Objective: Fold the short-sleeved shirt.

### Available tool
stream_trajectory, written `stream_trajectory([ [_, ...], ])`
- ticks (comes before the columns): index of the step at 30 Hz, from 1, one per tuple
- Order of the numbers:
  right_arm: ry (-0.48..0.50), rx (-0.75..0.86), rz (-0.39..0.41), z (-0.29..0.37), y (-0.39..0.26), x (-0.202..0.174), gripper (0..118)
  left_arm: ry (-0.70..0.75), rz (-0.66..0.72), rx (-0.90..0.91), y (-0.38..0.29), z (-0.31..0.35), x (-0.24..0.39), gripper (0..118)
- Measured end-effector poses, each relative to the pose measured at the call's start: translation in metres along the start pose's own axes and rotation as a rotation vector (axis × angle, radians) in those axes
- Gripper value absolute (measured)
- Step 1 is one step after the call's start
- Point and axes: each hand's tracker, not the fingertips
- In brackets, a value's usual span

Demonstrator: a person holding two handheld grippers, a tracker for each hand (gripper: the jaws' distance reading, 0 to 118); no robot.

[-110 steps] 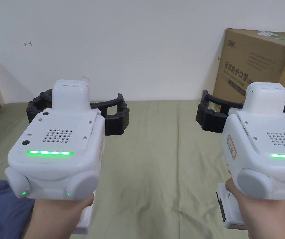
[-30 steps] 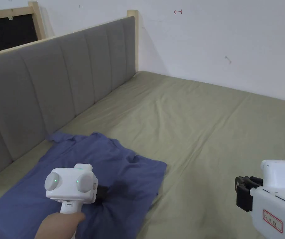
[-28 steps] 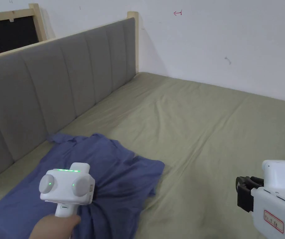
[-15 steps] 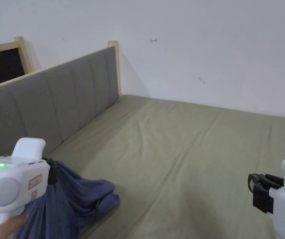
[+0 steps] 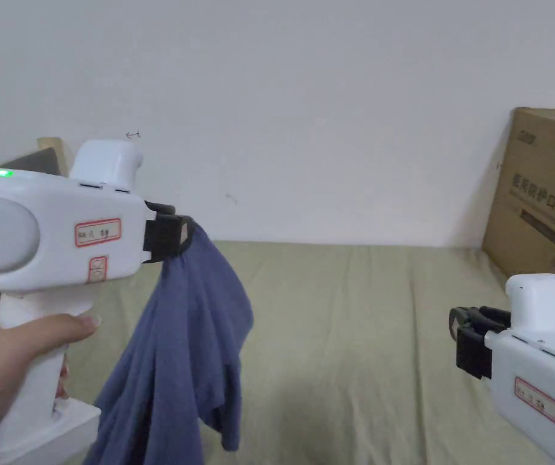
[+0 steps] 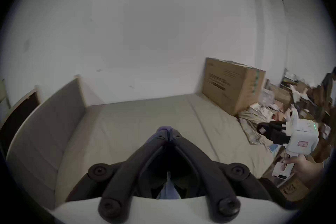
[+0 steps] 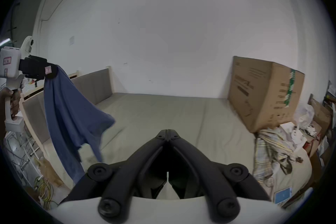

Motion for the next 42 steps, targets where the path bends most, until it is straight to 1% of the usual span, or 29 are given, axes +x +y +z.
stream_trajectory([
  [3, -0.047, -0.007, -0.030, 0.010, -0.002, 0.021, 0, -0.069, -0.028, -0.095, -0.001, -0.049, 0.035, 0],
  [7, -0.082, -0.024, -0.074, 0.013, -0.013, 0.043, 0, -0.189, 0.080, -0.250, -0.027, -0.133, 0.074, 0],
  [9, -0.095, -0.036, -0.090, 0.012, -0.021, 0.050, 0, -0.219, 0.154, -0.361, -0.052, -0.176, 0.092, 0],
  [12, -0.112, -0.077, -0.110, 0.006, -0.040, 0.057, 0, -0.245, 0.219, -0.533, -0.099, -0.229, 0.115, 1],
  [13, -0.110, -0.093, -0.116, 0.004, -0.046, 0.058, 0, -0.247, 0.232, -0.570, -0.114, -0.241, 0.120, 5],
  [14, -0.110, -0.112, -0.120, 0.000, -0.053, 0.060, 0, -0.252, 0.251, -0.600, -0.129, -0.251, 0.123, 18],
  [15, -0.113, -0.133, -0.123, -0.002, -0.059, 0.061, 0, -0.266, 0.271, -0.632, -0.144, -0.260, 0.126, 55],
  [16, -0.113, -0.146, -0.127, -0.004, -0.064, 0.062, 0, -0.278, 0.286, -0.664, -0.158, -0.268, 0.127, 88],
  [17, -0.113, -0.156, -0.130, -0.007, -0.069, 0.064, 0, -0.288, 0.298, -0.699, -0.172, -0.278, 0.128, 104],
  [19, -0.118, -0.176, -0.136, -0.011, -0.078, 0.067, 0, -0.274, 0.290, -0.694, -0.187, -0.281, 0.126, 102],
  [22, -0.131, -0.203, -0.145, -0.017, -0.087, 0.073, 0, -0.262, 0.258, -0.667, -0.191, -0.269, 0.120, 102],
  [24, -0.138, -0.209, -0.154, -0.018, -0.090, 0.075, 0, -0.247, 0.232, -0.565, -0.179, -0.248, 0.105, 102],
  [25, -0.140, -0.206, -0.160, -0.017, -0.090, 0.075, 0, -0.231, 0.219, -0.503, -0.174, -0.218, 0.108, 102],
  [28, -0.134, -0.177, -0.179, -0.013, -0.086, 0.075, 0, -0.122, 0.230, -0.281, -0.162, -0.160, 0.083, 100],
  [29, -0.132, -0.164, -0.180, -0.012, -0.085, 0.074, 0, -0.090, 0.251, -0.232, -0.160, -0.131, 0.081, 94],
  [31, -0.133, -0.146, -0.173, -0.010, -0.084, 0.072, 0, -0.053, 0.275, -0.159, -0.164, -0.093, 0.064, 53],
  [33, -0.132, -0.128, -0.173, -0.008, -0.082, 0.070, 0, 0.053, 0.289, -0.092, -0.171, -0.063, 0.049, 3],
  [35, -0.127, -0.117, -0.180, -0.006, -0.081, 0.069, 0, 0.168, 0.296, -0.060, -0.182, -0.040, 0.037, 0],
  [36, -0.125, -0.116, -0.183, -0.006, -0.081, 0.068, 0, 0.181, 0.304, -0.064, -0.186, -0.031, 0.029, 0],
  [37, -0.123, -0.116, -0.184, -0.007, -0.081, 0.068, 0, 0.163, 0.310, -0.099, -0.191, -0.034, 0.015, 0],
  [38, -0.121, -0.119, -0.184, -0.007, -0.081, 0.067, 0, 0.170, 0.316, -0.160, -0.196, -0.034, 0.007, 0],
  [40, -0.117, -0.130, -0.180, -0.010, -0.083, 0.065, 0, 0.229, 0.331, -0.317, -0.212, -0.044, -0.005, 0],
  [42, -0.112, -0.144, -0.177, -0.013, -0.085, 0.064, 0, 0.233, 0.356, -0.547, -0.238, -0.074, -0.028, 0],
])
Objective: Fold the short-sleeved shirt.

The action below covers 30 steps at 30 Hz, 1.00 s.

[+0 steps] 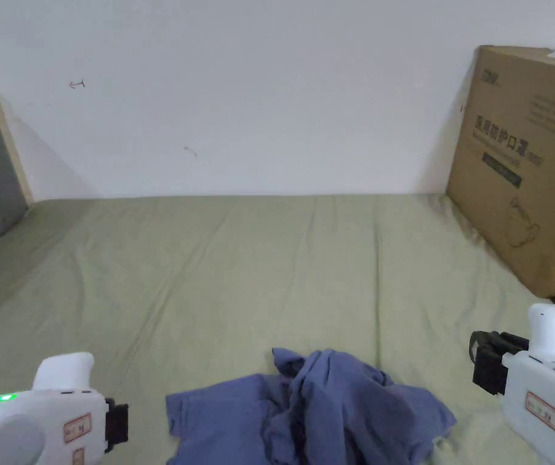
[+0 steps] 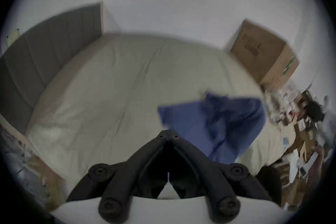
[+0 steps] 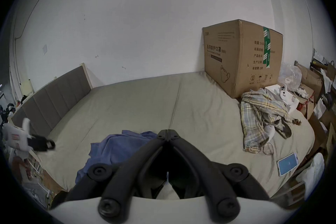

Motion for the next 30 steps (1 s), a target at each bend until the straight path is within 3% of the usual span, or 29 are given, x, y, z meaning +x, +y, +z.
stream_trajectory([
  [2, 0.001, -0.012, 0.002, -0.002, -0.002, 0.000, 0, -0.029, 0.044, -0.162, -0.009, -0.036, -0.013, 0],
  [3, 0.003, -0.019, 0.003, -0.003, -0.003, 0.001, 0, -0.058, 0.066, -0.234, -0.016, -0.046, -0.006, 6],
  [4, 0.006, -0.026, 0.005, -0.005, -0.005, 0.003, 0, -0.068, 0.105, -0.276, -0.022, -0.060, -0.008, 32],
  [5, 0.004, -0.034, 0.010, -0.007, -0.006, 0.004, 0, -0.062, 0.107, -0.324, -0.029, -0.075, -0.008, 79],
  [6, 0.000, -0.041, 0.014, -0.008, -0.006, 0.005, 0, -0.070, 0.092, -0.354, -0.036, -0.093, -0.010, 113],
  [8, -0.009, -0.047, 0.019, -0.010, -0.007, 0.009, 0, -0.056, 0.023, -0.347, -0.042, -0.111, -0.003, 108],
  [11, -0.026, -0.061, 0.023, -0.018, -0.004, 0.017, 0, -0.059, -0.083, -0.390, -0.048, -0.136, 0.019, 111],
  [14, -0.049, -0.084, 0.043, -0.034, 0.001, 0.026, 0, 0.027, -0.154, -0.433, -0.051, -0.152, 0.030, 112],
  [15, -0.055, -0.091, 0.049, -0.040, 0.002, 0.029, 0, 0.012, -0.141, -0.417, -0.048, -0.143, 0.032, 104],
  [16, -0.056, -0.101, 0.049, -0.047, 0.003, 0.033, 0, 0.009, -0.148, -0.381, -0.047, -0.135, 0.032, 89],
  [17, -0.051, -0.130, 0.042, -0.057, 0.004, 0.037, 0, 0.007, -0.175, -0.325, -0.044, -0.124, 0.031, 65],
  [18, -0.043, -0.190, 0.042, -0.070, 0.004, 0.041, 0, -0.002, -0.196, -0.279, -0.043, -0.112, 0.028, 16],
  [19, -0.035, -0.232, 0.042, -0.084, 0.003, 0.045, 0, -0.038, -0.183, -0.238, -0.041, -0.099, 0.022, 4],
  [22, -0.015, -0.343, 0.013, -0.135, -0.011, 0.063, 1, -0.133, -0.038, -0.132, -0.038, -0.066, 0.009, 4],
  [23, -0.029, -0.393, -0.009, -0.151, -0.014, 0.066, 21, -0.141, -0.009, -0.096, -0.035, -0.048, 0.007, 4],
  [24, -0.052, -0.441, -0.022, -0.162, -0.016, 0.066, 69, -0.123, 0.005, -0.055, -0.035, -0.037, 0.006, 4],
  [25, -0.057, -0.471, -0.043, -0.175, -0.021, 0.069, 90, -0.120, 0.008, -0.033, -0.035, -0.029, 0.006, 4],
  [27, -0.038, -0.551, -0.119, -0.203, -0.033, 0.076, 89, -0.118, 0.017, -0.003, -0.042, -0.018, 0.004, 4],
  [30, -0.092, -0.662, -0.095, -0.239, -0.051, 0.078, 89, -0.136, 0.025, -0.002, -0.040, -0.011, 0.003, 4],
])
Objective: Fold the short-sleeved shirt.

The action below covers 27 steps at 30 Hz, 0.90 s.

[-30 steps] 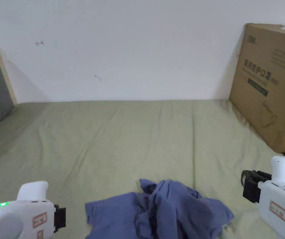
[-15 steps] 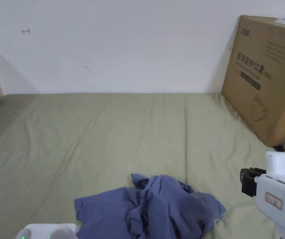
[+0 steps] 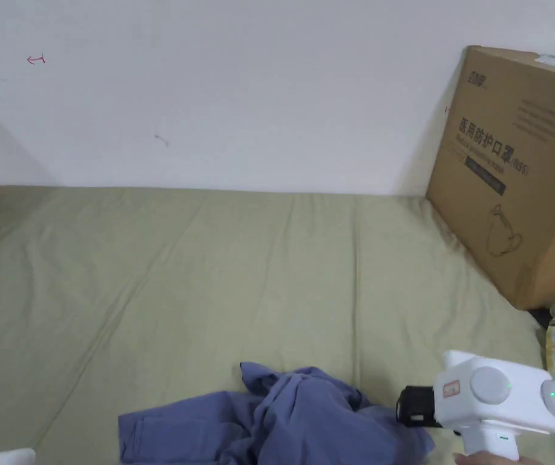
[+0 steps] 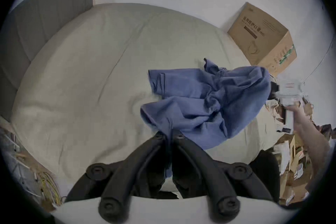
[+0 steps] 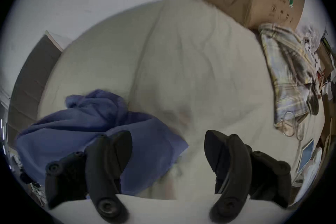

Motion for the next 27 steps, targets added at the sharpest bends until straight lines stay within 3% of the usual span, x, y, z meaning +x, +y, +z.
stream_trajectory([
  [2, -0.012, -0.017, 0.018, -0.021, 0.005, 0.002, 89, 0.008, -0.013, 0.002, 0.002, 0.001, -0.003, 4],
  [5, 0.105, -0.110, 0.012, -0.036, 0.005, 0.003, 86, 0.040, -0.034, -0.003, 0.007, -0.005, 0.003, 4],
  [6, 0.136, -0.146, 0.012, -0.033, 0.002, 0.001, 80, 0.040, -0.032, -0.006, 0.008, -0.006, 0.002, 4],
  [8, 0.106, -0.122, 0.027, -0.026, -0.001, 0.002, 51, 0.034, -0.012, -0.007, 0.009, -0.008, -0.001, 4],
  [9, 0.107, -0.097, 0.038, -0.020, -0.002, 0.006, 9, 0.029, -0.002, -0.003, 0.008, -0.011, -0.007, 4],
  [10, 0.143, -0.088, 0.035, -0.009, -0.005, 0.007, 6, 0.026, 0.004, 0.000, 0.009, -0.010, -0.008, 4],
  [17, 0.262, 0.098, -0.017, 0.101, -0.010, 0.039, 6, 0.011, -0.001, 0.091, 0.042, 0.027, -0.012, 4],
  [22, 0.279, 0.254, -0.027, 0.198, 0.011, 0.067, 6, -0.044, -0.037, 0.217, 0.099, 0.075, -0.005, 4],
  [27, 0.337, 0.402, -0.056, 0.290, 0.043, 0.065, 6, -0.057, -0.102, 0.335, 0.173, 0.110, 0.001, 4],
])
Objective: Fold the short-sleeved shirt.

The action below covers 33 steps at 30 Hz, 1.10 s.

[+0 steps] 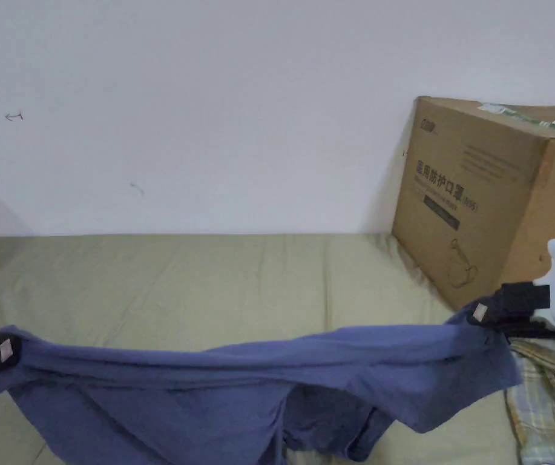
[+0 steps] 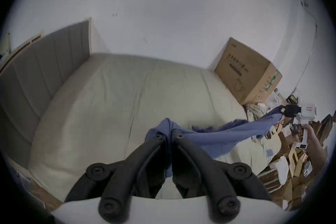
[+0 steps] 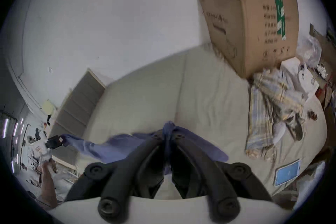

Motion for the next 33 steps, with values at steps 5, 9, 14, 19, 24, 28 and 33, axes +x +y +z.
stream_trajectory([
  [5, -0.032, 0.104, 0.074, 0.028, 0.063, -0.037, 6, -0.017, -0.044, 0.054, 0.074, -0.003, 0.019, 4],
  [9, -0.070, 0.170, 0.100, 0.027, 0.118, -0.054, 6, 0.021, -0.133, 0.073, 0.116, -0.012, 0.049, 4],
  [14, -0.132, 0.247, 0.134, 0.014, 0.180, -0.073, 6, 0.057, -0.168, 0.126, 0.165, -0.031, 0.070, 4],
  [19, -0.209, 0.342, 0.197, -0.006, 0.234, -0.098, 6, 0.053, -0.089, 0.189, 0.220, -0.064, 0.072, 4],
  [24, -0.233, 0.426, 0.244, -0.026, 0.269, -0.115, 6, 0.106, -0.084, 0.280, 0.252, -0.099, 0.080, 4],
  [28, -0.252, 0.448, 0.266, -0.054, 0.275, -0.111, 6, 0.135, -0.056, 0.338, 0.251, -0.124, 0.083, 4],
  [33, -0.264, 0.439, 0.263, -0.111, 0.248, -0.081, 6, 0.177, -0.084, 0.226, 0.219, -0.176, 0.067, 4],
])
